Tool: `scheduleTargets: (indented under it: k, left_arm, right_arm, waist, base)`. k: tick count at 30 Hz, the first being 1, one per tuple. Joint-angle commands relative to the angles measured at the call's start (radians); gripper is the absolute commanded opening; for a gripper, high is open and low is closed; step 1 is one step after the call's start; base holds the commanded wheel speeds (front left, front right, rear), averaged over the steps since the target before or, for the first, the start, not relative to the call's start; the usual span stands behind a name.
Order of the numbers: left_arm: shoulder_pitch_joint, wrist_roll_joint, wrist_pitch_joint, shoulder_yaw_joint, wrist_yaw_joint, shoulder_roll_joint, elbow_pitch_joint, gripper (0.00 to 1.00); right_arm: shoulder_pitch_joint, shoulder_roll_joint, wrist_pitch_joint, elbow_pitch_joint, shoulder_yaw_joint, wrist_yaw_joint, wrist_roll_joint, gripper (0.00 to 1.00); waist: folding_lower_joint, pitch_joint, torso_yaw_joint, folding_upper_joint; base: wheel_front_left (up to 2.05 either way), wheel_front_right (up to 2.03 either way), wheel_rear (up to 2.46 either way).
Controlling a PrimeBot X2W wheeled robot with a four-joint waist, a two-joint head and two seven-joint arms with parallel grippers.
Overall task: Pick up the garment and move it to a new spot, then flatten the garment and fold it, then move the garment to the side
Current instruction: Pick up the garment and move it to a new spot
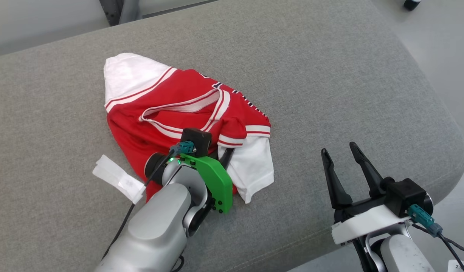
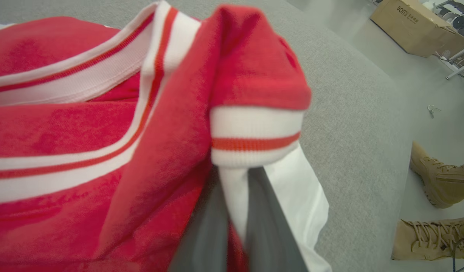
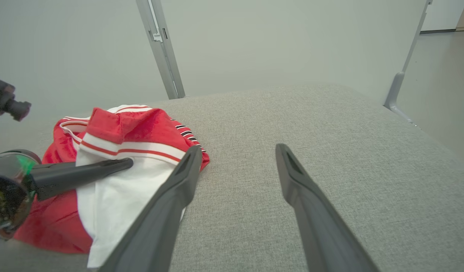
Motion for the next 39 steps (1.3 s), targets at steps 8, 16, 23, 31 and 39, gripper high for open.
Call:
scheduleTargets:
  k: [8, 16, 23, 31, 39]
  left_arm:
    - [0.074, -0.073, -0.03, -0.044, -0.02, 0.021, -0.092, 1.0]
    - [0.275, -0.048, -0.106, 0.006, 0.115, 0.213, -0.366, 1.0]
    - [0.448, 0.019, -0.205, 0.072, 0.24, 0.317, -0.496, 1.0]
    - [0.602, 0.191, -0.214, 0.252, 0.268, 0.303, -0.584, 1.0]
    - [0.768, 0.325, -0.215, 0.566, 0.103, 0.195, -0.608, 1.0]
  right_arm:
    - [0.045, -0.027, -0.003, -0.024, -0.011, 0.0, -0.013, 1.0]
    - [0.085, -0.071, -0.003, -0.082, -0.034, 0.0, -0.035, 1.0]
    - [0.125, -0.108, -0.003, -0.103, -0.053, 0.0, -0.056, 1.0]
    - [0.157, -0.123, -0.003, -0.088, -0.078, 0.0, -0.072, 1.0]
    - [0.191, -0.116, -0.003, -0.049, -0.121, 0.0, -0.097, 1.0]
  waist:
    - [0.0, -0.061, 0.058, -0.0001]
    - [0.0, -0.129, 0.116, -0.0001]
    - [0.0, -0.172, 0.19, -0.0001]
    - [0.0, -0.205, 0.251, -0.0001]
    - [0.0, -0.223, 0.289, -0.0001]
  base:
    - [0.0, 0.0, 0.0]
    - [0.0, 0.0, 0.0]
    - [0.0, 0.0, 0.0]
    - [0.0, 0.0, 0.0]
    - [0.0, 0.0, 0.0]
